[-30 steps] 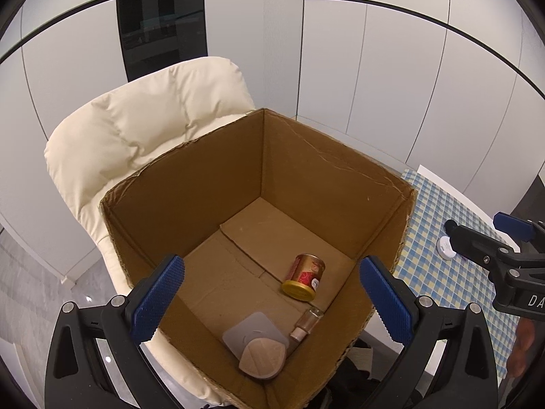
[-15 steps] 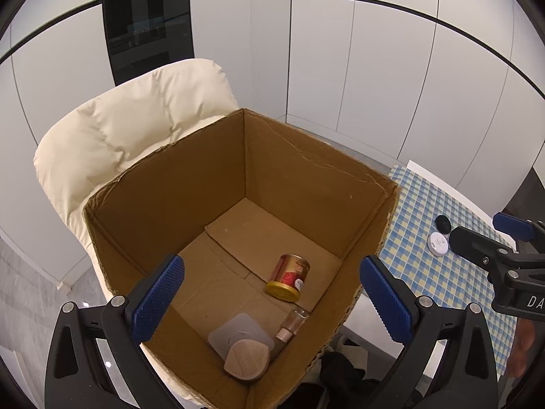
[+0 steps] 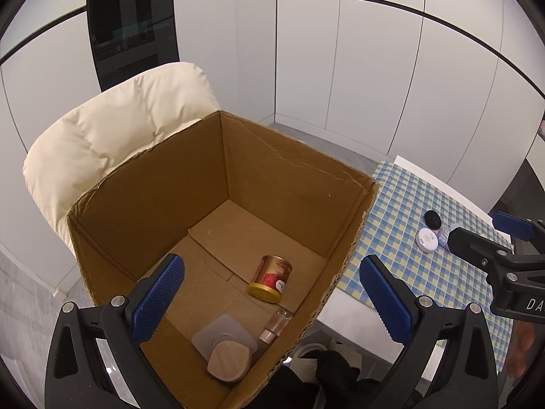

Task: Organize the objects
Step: 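Withdraw both open tools up and away from the cardboard box, then move both open tools toward the cosmetics on the checkered tablecloth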

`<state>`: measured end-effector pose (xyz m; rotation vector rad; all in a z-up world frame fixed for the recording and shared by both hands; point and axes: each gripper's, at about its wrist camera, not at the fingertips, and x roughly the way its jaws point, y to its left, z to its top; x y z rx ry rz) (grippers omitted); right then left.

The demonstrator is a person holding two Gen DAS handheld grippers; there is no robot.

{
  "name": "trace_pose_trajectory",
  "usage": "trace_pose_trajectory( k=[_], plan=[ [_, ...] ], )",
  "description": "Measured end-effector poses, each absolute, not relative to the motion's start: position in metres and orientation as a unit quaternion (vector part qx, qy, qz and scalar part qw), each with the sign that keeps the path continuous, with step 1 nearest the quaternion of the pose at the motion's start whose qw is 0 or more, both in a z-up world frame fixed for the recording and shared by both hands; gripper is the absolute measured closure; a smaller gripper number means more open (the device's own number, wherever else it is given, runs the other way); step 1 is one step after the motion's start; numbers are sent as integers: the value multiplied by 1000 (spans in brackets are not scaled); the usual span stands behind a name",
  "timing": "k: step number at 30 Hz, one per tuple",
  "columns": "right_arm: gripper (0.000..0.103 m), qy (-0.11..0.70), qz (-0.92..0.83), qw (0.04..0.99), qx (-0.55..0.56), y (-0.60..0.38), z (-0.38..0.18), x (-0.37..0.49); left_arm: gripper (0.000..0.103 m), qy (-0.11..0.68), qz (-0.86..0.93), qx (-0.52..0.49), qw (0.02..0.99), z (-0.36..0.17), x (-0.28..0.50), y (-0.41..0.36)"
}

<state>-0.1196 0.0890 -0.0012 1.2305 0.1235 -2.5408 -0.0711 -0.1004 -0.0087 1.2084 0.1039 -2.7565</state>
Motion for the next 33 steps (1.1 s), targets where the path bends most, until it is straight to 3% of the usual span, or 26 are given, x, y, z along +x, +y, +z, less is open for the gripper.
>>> trace_pose_trajectory(
  k=[33],
  plan=[
    [0,22,-895,113,431,150,-2,-114,0,20,-915,402,18,-9,-87,-43]
  ],
)
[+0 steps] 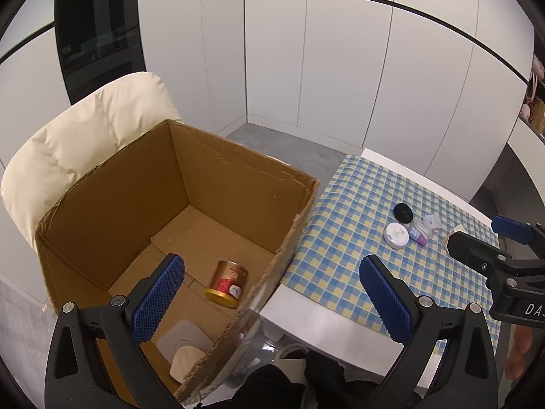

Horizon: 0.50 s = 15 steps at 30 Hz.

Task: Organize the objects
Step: 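Move both open tools toward the cosmetics on the checkered tablecloth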

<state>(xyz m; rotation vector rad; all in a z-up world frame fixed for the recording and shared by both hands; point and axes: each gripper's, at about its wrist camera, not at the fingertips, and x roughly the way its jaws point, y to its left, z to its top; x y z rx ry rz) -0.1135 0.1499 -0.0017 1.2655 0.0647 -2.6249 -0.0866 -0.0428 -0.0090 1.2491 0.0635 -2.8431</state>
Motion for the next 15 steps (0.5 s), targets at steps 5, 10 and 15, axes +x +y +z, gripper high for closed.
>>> trace_pose_trajectory(
  k=[5,10,15],
  plan=[
    [0,18,-896,105,432,162,-2,-112,0,16,-915,403,11,-9,-90,-33],
    [0,13,-897,95,432,176,-1,-110,0,12,-914,405,2,-10,-92,-20],
    [0,9,-898,85,432,190,-1,-108,0,8,-914,405,-8,-10,-94,-7]
  ],
)
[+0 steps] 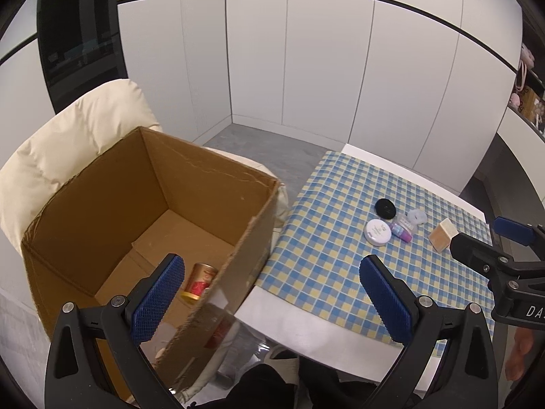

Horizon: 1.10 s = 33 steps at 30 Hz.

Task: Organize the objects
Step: 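Move both open tools toward the cosmetics on the checkered tablecloth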

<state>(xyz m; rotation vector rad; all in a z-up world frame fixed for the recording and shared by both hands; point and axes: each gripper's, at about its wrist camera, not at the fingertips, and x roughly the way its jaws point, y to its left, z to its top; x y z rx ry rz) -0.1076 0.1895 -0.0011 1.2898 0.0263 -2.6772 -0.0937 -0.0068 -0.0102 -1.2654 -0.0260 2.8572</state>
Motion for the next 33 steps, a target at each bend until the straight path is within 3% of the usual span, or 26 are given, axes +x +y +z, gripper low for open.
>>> trace_pose_trajectory(
  k=[33],
  plan=[
    [0,-25,-901,9,433,288,1,-84,1,22,912,-402,78,-8,-98,86]
  ],
)
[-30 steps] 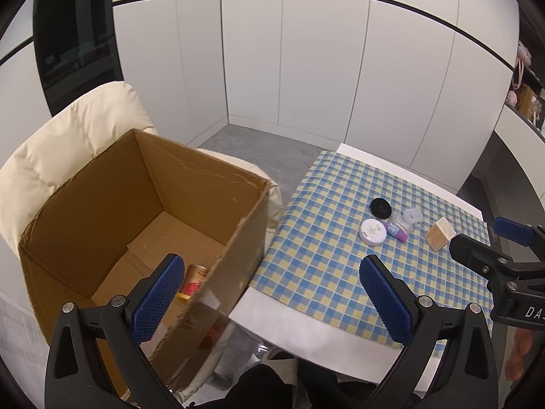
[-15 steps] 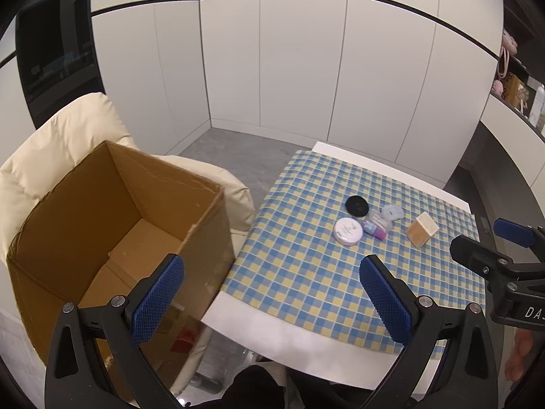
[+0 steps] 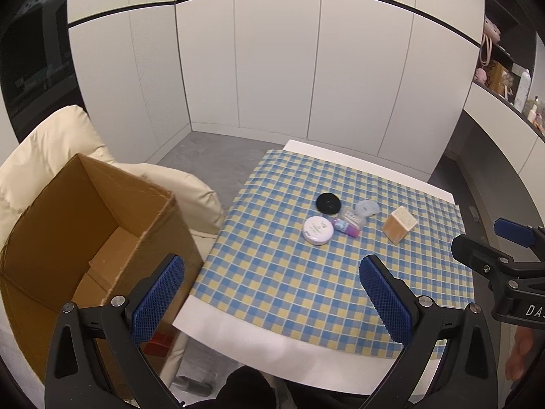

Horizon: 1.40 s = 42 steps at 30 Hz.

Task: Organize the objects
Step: 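Move both open tools toward the cosmetics on the checkered tablecloth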

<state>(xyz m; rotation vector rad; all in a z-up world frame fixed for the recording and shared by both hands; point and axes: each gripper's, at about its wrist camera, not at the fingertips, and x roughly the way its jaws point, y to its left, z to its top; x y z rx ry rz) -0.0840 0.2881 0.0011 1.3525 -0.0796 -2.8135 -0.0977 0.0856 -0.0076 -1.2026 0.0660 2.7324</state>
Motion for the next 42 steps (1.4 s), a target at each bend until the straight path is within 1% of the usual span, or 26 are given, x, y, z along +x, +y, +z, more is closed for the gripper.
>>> trace_pose_trajectory(
  k=[14,29,36,42],
  plan=[
    [0,-38,-900,-21,434,324,0,-69,1,34,909,-402,107,-8,-97,124],
    [0,-52,-892,-42,447,357,-5,-57,1,41,908,-398,121,-4,-96,145],
    [0,-48,-886,-44,459,360,-11,-61,1,37,904,-410,116,-17,-110,141],
    [0,-35,-883,-39,467,360,-25,-75,1,51,894,-428,119,-40,-121,142]
  ],
)
